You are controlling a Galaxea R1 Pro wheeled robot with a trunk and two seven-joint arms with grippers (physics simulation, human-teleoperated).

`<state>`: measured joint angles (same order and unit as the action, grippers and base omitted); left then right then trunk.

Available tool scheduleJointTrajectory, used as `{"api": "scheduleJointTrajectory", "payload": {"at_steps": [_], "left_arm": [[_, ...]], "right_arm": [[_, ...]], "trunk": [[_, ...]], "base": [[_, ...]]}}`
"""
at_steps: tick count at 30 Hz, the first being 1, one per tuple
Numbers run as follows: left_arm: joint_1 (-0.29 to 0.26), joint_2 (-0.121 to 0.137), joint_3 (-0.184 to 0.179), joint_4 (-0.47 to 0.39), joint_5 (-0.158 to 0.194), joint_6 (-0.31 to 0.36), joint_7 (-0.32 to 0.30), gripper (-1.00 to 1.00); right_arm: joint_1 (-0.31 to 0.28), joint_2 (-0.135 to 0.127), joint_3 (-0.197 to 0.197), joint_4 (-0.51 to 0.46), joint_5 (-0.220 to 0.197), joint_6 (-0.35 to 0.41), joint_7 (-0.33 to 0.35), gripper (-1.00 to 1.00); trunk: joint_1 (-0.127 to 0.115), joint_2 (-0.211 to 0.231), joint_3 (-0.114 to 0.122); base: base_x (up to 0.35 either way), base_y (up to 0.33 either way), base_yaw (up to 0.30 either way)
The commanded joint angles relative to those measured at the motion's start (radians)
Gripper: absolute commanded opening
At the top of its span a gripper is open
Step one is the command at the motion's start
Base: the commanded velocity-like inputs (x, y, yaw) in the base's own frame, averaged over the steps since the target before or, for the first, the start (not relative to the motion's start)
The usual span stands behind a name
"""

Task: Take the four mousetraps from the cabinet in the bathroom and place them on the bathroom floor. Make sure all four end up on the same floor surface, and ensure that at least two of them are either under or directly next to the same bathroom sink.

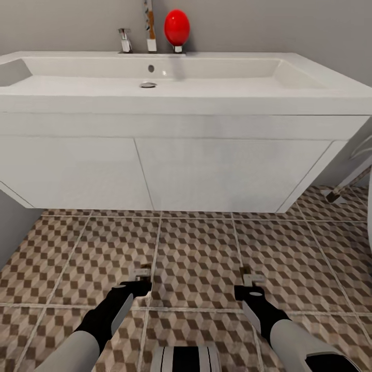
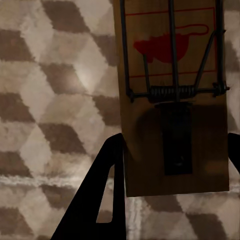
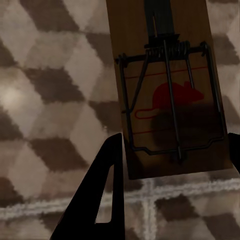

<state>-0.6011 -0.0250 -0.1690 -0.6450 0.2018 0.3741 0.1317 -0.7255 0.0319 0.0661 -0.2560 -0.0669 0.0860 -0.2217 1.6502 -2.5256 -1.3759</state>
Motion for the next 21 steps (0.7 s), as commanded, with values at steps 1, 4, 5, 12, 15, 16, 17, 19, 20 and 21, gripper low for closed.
{"api": "scheduleJointTrajectory", "payload": {"at_steps": [1, 4, 5, 12, 15, 16, 17, 19, 20, 21], "left_arm": [[0.000, 0.001, -0.006, -0.002, 0.009, 0.004, 0.011, -1.00], [0.000, 0.003, -0.006, -0.002, 0.009, -0.001, 0.011, -1.00], [0.000, 0.004, -0.006, -0.002, 0.009, -0.004, 0.011, -1.00], [0.000, 0.005, -0.006, 0.007, 0.008, -0.075, 0.011, -1.00], [0.000, 0.005, -0.006, 0.009, 0.008, -0.089, 0.011, -1.00], [0.000, 0.005, -0.007, 0.010, 0.008, -0.092, 0.011, -1.00], [0.000, 0.005, -0.007, 0.010, 0.008, -0.094, 0.011, -1.00], [0.000, 0.005, -0.007, 0.010, 0.008, -0.097, 0.011, -1.00], [0.000, 0.005, -0.007, 0.009, 0.007, -0.099, 0.011, -1.00], [0.000, 0.005, -0.007, 0.008, 0.007, -0.099, 0.011, -1.00]], "right_arm": [[0.000, -0.001, 0.007, -0.003, -0.009, -0.006, -0.004, -1.00], [0.000, -0.001, 0.007, -0.004, -0.010, -0.028, -0.004, -1.00], [0.000, -0.001, 0.007, -0.005, -0.010, -0.034, -0.004, -1.00], [0.000, 0.002, 0.008, 0.007, -0.012, -0.096, -0.004, -1.00], [0.000, 0.002, 0.008, 0.008, -0.013, -0.104, -0.004, -1.00], [0.000, 0.002, 0.008, 0.008, -0.013, -0.105, -0.004, -1.00], [0.000, 0.002, 0.008, 0.008, -0.013, -0.106, -0.004, -1.00], [0.000, 0.002, 0.008, 0.009, -0.012, -0.108, -0.004, -1.00], [0.000, 0.003, 0.008, 0.009, -0.012, -0.109, -0.004, -1.00], [0.000, 0.003, 0.008, 0.009, -0.012, -0.109, -0.004, -1.00]], "trunk": [[0.000, -0.001, -0.005], [0.002, -0.001, -0.016], [0.002, -0.001, -0.020], [0.005, -0.003, -0.047], [0.007, -0.004, -0.059], [0.007, -0.004, -0.063], [0.007, -0.004, -0.067], [0.008, -0.005, -0.074], [0.009, -0.005, -0.078], [0.009, -0.005, -0.082]], "base": [[0.000, 0.000, 0.000], [0.000, 0.000, 0.000], [0.000, 0.000, 0.000], [0.000, 0.000, 0.000], [0.000, 0.000, 0.000], [0.000, 0.000, 0.000], [0.000, 0.000, 0.000], [0.000, 0.000, 0.000], [0.000, 0.000, 0.000], [0.000, 0.000, 0.000]]}}
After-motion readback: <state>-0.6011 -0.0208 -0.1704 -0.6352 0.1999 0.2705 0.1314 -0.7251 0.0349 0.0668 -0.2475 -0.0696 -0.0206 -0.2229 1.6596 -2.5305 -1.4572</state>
